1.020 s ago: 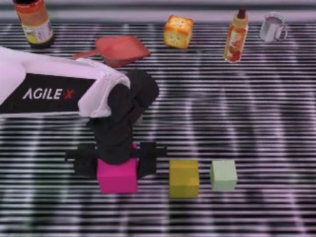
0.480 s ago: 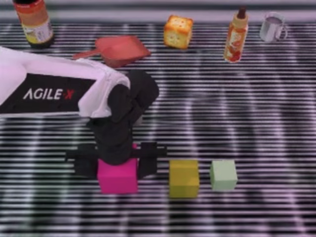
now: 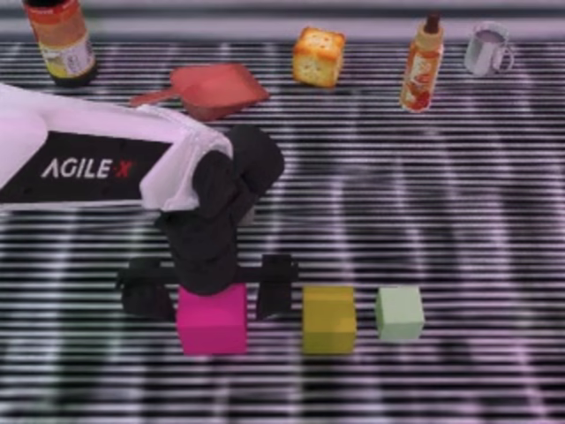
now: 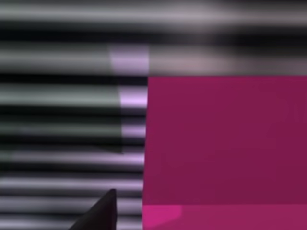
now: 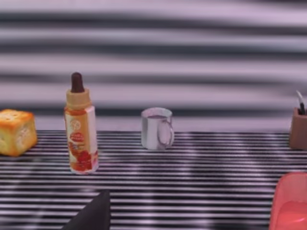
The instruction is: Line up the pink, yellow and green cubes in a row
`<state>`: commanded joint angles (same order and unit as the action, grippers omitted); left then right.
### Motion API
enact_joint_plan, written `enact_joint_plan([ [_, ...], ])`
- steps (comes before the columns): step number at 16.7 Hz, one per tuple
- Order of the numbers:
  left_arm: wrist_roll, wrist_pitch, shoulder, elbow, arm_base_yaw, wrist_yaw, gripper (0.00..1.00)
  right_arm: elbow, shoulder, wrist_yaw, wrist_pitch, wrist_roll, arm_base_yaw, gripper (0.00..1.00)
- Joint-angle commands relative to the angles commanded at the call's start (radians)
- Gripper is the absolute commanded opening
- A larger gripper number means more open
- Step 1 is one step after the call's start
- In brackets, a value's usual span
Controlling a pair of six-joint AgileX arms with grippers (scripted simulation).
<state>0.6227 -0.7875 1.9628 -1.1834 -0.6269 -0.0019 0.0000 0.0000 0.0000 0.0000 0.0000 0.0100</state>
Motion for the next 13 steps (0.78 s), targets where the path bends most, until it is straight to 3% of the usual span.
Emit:
enact_joint_plan([
  [5,0.0,-0.017,-0.007,-0.014,-0.001,0.0,1.0,0.0,0.0,0.0,0.0,0.0,0.0,1.0],
  [13,0.004,-0.262,-0.107,-0.155,0.018,-0.001,1.0,0.0,0.0,0.0,0.0,0.0,0.0,1.0],
])
